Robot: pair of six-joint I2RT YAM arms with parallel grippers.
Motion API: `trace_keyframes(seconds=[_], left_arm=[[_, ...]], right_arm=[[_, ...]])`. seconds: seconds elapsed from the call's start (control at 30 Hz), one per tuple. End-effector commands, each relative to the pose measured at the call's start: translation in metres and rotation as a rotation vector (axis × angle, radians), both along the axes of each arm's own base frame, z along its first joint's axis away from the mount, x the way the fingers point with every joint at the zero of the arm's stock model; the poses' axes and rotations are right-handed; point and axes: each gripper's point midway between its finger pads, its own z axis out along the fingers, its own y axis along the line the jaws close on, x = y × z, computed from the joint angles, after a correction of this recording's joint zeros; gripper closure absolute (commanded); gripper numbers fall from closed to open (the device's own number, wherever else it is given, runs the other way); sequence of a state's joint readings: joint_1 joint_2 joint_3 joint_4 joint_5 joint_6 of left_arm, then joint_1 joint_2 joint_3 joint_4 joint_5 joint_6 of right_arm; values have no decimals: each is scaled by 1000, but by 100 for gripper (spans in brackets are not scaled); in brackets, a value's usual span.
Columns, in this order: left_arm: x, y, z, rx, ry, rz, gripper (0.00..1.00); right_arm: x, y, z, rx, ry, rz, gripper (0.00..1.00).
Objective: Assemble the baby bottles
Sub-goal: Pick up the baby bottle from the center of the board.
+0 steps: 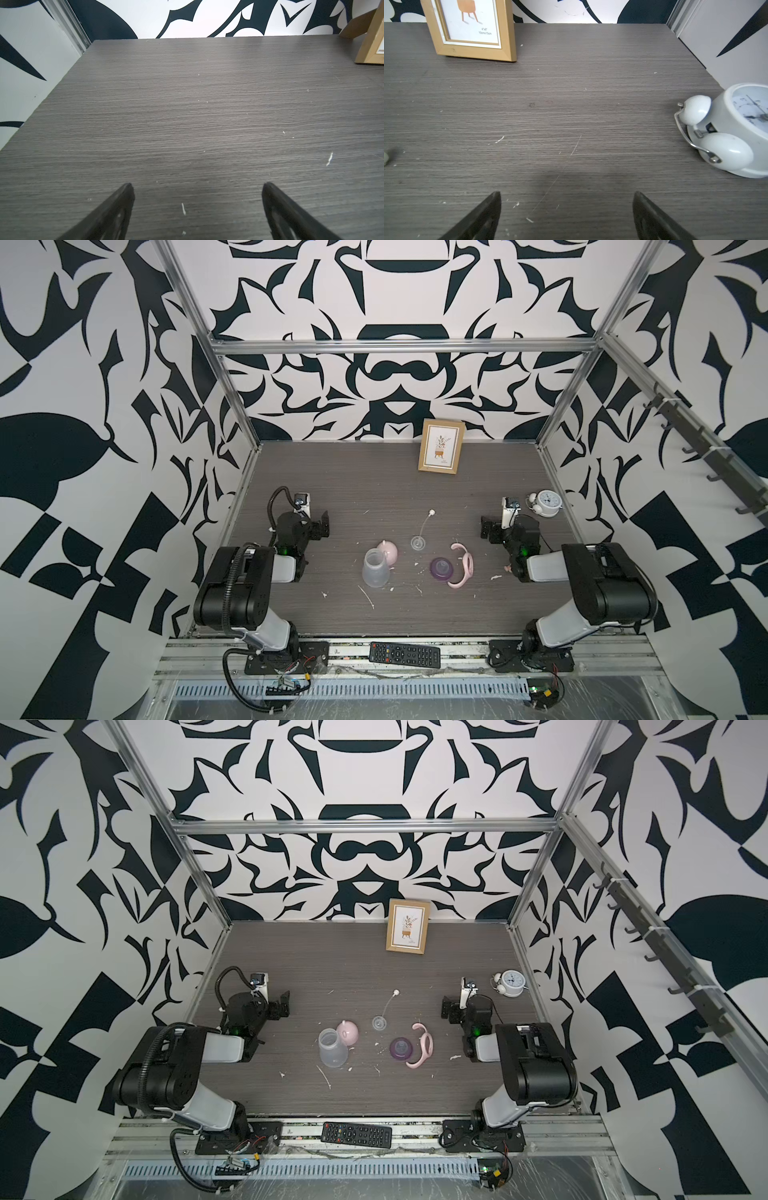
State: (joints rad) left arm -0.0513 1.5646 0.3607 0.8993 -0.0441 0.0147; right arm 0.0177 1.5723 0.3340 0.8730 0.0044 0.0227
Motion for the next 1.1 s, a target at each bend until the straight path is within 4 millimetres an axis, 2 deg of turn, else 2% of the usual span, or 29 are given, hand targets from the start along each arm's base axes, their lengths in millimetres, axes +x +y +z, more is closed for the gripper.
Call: trace_keyframes(seconds=[0.0, 0.8, 0.87, 0.97, 1.07], left_arm=[[5, 2, 9, -11, -31, 13, 0], [5, 1, 9, -6, -31, 0, 1], [5, 2, 12, -4, -46, 9, 0], [-2, 3, 27, -6, -87, 17, 1], [-11, 8, 53, -9, -109, 46, 1]], right_arm=[[11, 1, 22, 4, -75, -4, 1], [11, 1, 23, 4, -79, -4, 0], [11, -3, 29, 4, -82, -33, 0], [10, 2, 51, -8, -47, -7, 0], [10, 25, 92, 14, -88, 69, 0]])
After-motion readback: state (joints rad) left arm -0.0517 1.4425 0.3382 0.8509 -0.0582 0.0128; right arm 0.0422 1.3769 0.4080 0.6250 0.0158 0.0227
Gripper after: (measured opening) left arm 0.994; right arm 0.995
